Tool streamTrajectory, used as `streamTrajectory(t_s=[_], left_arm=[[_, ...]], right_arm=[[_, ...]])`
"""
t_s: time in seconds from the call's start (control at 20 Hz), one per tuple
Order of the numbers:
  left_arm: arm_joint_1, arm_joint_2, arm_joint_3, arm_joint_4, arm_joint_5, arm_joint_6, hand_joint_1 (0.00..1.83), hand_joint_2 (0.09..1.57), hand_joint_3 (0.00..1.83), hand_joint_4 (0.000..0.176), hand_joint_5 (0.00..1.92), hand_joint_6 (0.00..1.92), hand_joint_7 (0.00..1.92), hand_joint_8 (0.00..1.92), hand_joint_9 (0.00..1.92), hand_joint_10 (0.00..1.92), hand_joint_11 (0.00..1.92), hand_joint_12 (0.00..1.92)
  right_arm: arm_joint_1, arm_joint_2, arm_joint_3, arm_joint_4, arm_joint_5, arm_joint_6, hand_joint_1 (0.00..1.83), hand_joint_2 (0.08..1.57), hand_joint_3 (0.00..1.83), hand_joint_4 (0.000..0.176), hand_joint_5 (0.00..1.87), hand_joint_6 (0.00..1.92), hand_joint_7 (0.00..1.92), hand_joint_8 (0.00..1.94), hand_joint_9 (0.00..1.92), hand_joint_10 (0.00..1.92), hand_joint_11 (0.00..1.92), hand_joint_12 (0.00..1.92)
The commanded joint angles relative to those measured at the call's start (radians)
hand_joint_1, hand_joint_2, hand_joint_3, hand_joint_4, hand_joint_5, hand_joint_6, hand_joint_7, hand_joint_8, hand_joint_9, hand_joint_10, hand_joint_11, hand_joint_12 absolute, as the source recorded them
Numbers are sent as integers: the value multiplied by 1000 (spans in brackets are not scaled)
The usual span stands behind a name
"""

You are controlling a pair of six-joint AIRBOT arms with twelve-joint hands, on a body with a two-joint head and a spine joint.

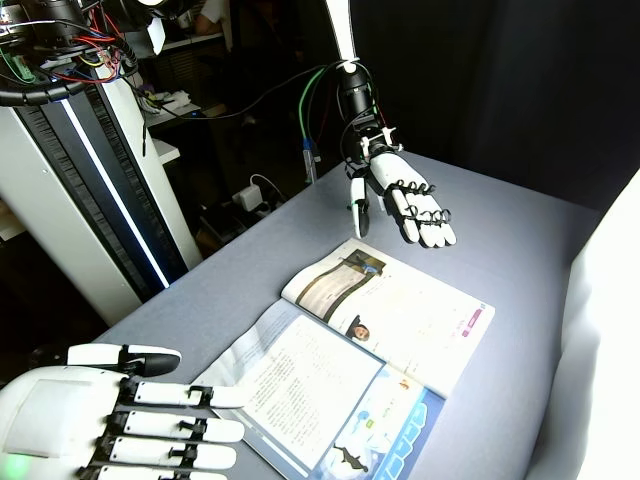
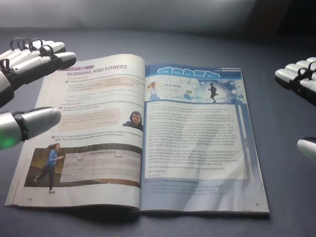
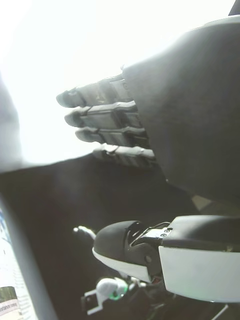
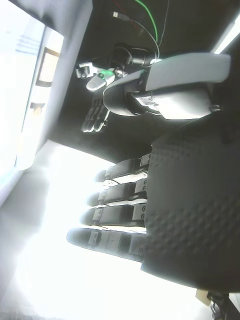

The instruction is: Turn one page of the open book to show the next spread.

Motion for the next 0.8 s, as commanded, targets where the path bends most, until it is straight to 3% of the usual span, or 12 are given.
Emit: streamTrajectory(t_s=[0.0, 0.05, 0.15, 0.25, 0.3, 0.35, 0.4, 0.45, 0.55, 0.6, 0.65, 0.75], left_arm=[[-7, -1, 8, -25, -112, -4, 273, 1416, 18, 28, 151, 21, 15, 0, 0, 0, 0, 0], [-7, -4, 11, -22, -103, -5, 285, 1414, 11, 29, 144, 15, 2, 0, 0, 0, 0, 0], [-7, -4, 13, -19, -93, -7, 336, 1389, 0, 56, 114, 1, 0, 0, 0, 0, 0, 0], [-7, -4, 15, -21, -88, -7, 395, 1376, 0, 63, 83, 2, 0, 0, 0, 0, 0, 0], [-2, -2, 16, -26, -86, -7, 422, 1372, 0, 55, 78, 1, 0, 0, 0, 0, 0, 0], [4, 0, 15, -32, -87, -7, 443, 1358, 0, 36, 85, 4, 0, 0, 0, 0, 0, 0], [12, 3, 14, -42, -93, -7, 404, 1357, 0, 42, 66, 3, 0, 0, 0, 0, 0, 0], [23, 6, 12, -55, -103, -7, 379, 1362, 0, 37, 67, 4, 0, 0, 0, 0, 0, 0], [46, 13, 8, -77, -115, -7, 332, 1366, 0, 66, 57, 7, 0, 0, 0, 0, 0, 0], [52, 13, 7, -80, -114, -7, 378, 1361, 0, 28, 83, 14, 0, 0, 0, 0, 0, 0], [57, 13, 6, -84, -113, -7, 416, 1355, 0, 6, 100, 16, 0, 0, 0, 0, 0, 0], [67, 13, 3, -94, -117, -7, 422, 1346, 0, 0, 123, 18, 3, 1, 0, 0, 47, 23]], right_arm=[[5, 4, 1, 3, 100, -1, 451, 1309, 28, 0, 0, 0, 0, 0, 0, 0, 0, 0], [7, 4, 3, -11, 78, -1, 433, 1313, 24, 0, 0, 0, 0, 0, 0, 0, 0, 0], [22, 3, 6, -41, 34, -1, 197, 1314, 19, 0, 0, 0, 0, 0, 0, 0, 0, 0], [51, -7, 15, -78, -26, -1, 125, 1295, 7, 0, 0, 0, 0, 0, 0, 0, 0, 0], [71, -21, 24, -103, -69, 0, 106, 1289, 4, 0, 0, 0, 0, 0, 0, 0, 0, 0], [88, -34, 33, -126, -108, 2, 42, 1282, 1, 0, 0, 0, 0, 0, 0, 0, 0, 0], [106, -49, 45, -156, -149, 14, 58, 1283, 1, 0, 0, 0, 0, 0, 0, 0, 0, 0], [120, -64, 58, -186, -186, 33, 99, 1281, 0, 0, 0, 0, 0, 0, 0, 0, 0, 0], [145, -108, 93, -243, -257, 75, 160, 1287, 2, 0, 0, 0, 0, 0, 0, 0, 0, 0], [152, -123, 104, -258, -282, 84, 153, 1282, 0, 0, 0, 0, 0, 0, 0, 0, 0, 0], [156, -140, 115, -268, -305, 88, 141, 1280, 0, 0, 0, 0, 0, 0, 0, 0, 0, 0], [159, -172, 136, -283, -343, 95, 65, 1305, 9, 0, 0, 0, 0, 0, 0, 0, 0, 0]])
